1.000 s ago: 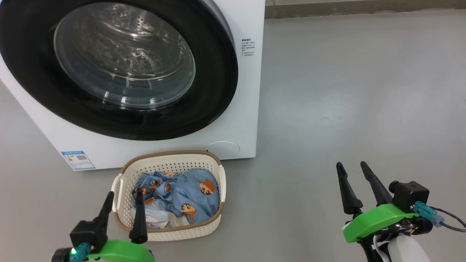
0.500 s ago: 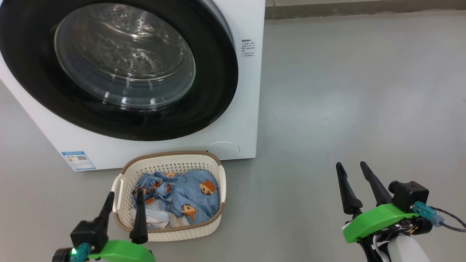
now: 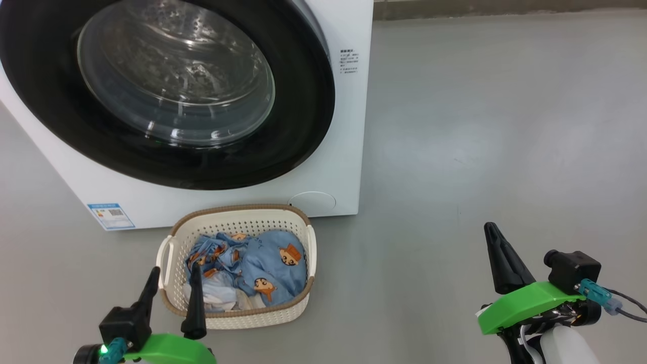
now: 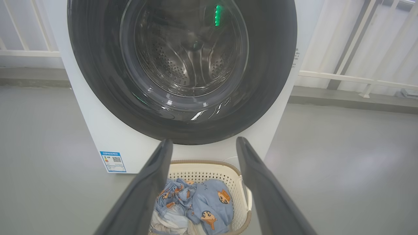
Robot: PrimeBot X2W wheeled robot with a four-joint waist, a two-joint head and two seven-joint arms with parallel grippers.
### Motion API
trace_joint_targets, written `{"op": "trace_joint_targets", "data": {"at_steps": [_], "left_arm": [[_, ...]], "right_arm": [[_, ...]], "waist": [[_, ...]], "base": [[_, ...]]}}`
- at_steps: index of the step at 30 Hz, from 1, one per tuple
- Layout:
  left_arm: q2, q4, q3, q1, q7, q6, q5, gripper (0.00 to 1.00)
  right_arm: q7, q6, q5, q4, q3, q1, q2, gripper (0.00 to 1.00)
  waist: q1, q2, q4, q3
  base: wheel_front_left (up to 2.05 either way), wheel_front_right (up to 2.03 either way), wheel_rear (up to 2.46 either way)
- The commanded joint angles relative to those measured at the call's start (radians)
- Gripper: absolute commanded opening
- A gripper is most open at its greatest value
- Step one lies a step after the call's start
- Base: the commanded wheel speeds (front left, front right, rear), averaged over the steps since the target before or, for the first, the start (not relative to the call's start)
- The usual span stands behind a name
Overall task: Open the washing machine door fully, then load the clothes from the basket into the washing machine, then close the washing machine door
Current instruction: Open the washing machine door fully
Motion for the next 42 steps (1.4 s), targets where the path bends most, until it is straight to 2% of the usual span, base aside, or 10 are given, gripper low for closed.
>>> {"op": "trace_joint_targets", "data": {"at_steps": [1,5,15,21,23,30,42], "left_arm": [[0.013,-0.023,0.029,-0.042,-0.007,0.001,0.002,1.00],[0.013,-0.025,0.026,-0.053,-0.007,-0.003,0.002,1.00],[0.013,-0.030,0.018,-0.083,-0.007,-0.013,0.000,1.00],[0.013,-0.041,0.011,-0.099,-0.007,-0.017,0.000,1.00],[0.013,-0.046,0.010,-0.106,-0.007,-0.018,-0.001,1.00],[0.013,-0.058,0.000,-0.137,-0.007,-0.031,-0.003,1.00],[0.013,-0.070,-0.041,-0.193,-0.007,-0.030,-0.032,1.00]], "right_arm": [[-0.012,0.002,0.025,-0.020,0.023,-0.028,0.001,0.00],[-0.012,0.002,0.149,0.002,0.028,-0.045,0.001,0.00],[-0.012,0.002,0.601,0.066,0.058,-0.132,0.001,0.00],[-0.011,0.002,0.767,0.095,0.067,-0.200,0.001,0.00],[-0.009,0.002,0.784,0.108,0.067,-0.229,0.001,0.00],[0.067,0.002,0.738,0.153,0.051,-0.370,-0.004,0.00],[0.187,0.002,0.700,0.168,-0.010,-0.579,-0.040,0.00]], "waist": [[0.0000,0.0000,0.005,0.010],[0.0000,0.0000,0.017,0.032],[0.0000,0.0000,0.054,0.095],[0.0000,0.0000,0.078,0.134],[0.0000,0.0000,0.083,0.150],[0.0000,0.0000,0.104,0.211],[0.0000,0.0000,0.158,0.318]], "base": [[0.00,0.00,0.00],[0.00,0.00,0.00],[0.00,0.00,0.00],[0.00,0.00,0.00],[0.00,0.00,0.00],[0.00,0.00,0.00],[0.00,0.00,0.00]]}}
